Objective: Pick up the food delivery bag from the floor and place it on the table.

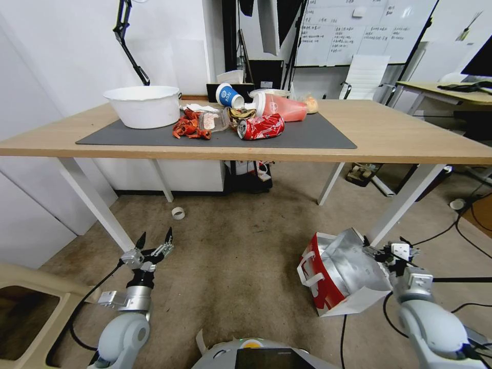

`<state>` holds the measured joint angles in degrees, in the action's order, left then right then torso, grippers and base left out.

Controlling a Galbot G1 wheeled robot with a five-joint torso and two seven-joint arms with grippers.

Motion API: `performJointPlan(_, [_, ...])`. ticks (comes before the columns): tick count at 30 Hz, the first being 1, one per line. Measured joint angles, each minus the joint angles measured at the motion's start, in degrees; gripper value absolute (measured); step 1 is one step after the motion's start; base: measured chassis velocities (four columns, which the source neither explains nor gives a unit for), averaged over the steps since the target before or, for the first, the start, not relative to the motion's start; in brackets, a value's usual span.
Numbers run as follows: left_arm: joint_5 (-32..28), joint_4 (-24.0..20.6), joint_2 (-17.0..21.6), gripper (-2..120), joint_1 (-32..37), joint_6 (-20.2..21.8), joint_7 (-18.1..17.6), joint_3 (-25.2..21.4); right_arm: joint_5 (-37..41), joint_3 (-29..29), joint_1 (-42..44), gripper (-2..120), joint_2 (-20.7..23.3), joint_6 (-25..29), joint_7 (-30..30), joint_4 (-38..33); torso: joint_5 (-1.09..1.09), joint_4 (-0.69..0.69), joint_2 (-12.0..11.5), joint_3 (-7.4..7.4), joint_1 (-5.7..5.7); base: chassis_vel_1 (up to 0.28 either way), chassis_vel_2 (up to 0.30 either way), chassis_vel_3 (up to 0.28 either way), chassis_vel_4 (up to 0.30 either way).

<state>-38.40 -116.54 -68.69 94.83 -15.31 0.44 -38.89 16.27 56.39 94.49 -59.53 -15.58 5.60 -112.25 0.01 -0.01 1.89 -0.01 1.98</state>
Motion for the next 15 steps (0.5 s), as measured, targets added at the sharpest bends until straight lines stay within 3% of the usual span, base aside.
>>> performJointPlan(6, [1.12, -0.02, -0.47, 100, 0.17, -0.03, -0.17, 0.44, 3.51, -2.17, -3.4, 100, 4.06, -1.9, -2.73, 6.79, 0.0, 0.01, 0.02, 0.0, 0.0, 0.0, 0.0, 0.0, 0.0])
performJointPlan(15, [2.65, -1.59, -1.03, 100, 1.28, -0.04, -1.0, 0.41, 6.46, -6.18, -6.77, 100, 5.6, -4.28, -4.36, 8.62, -0.01, 0.02, 0.05, 0.0, 0.01, 0.0, 0.0, 0.0, 0.0])
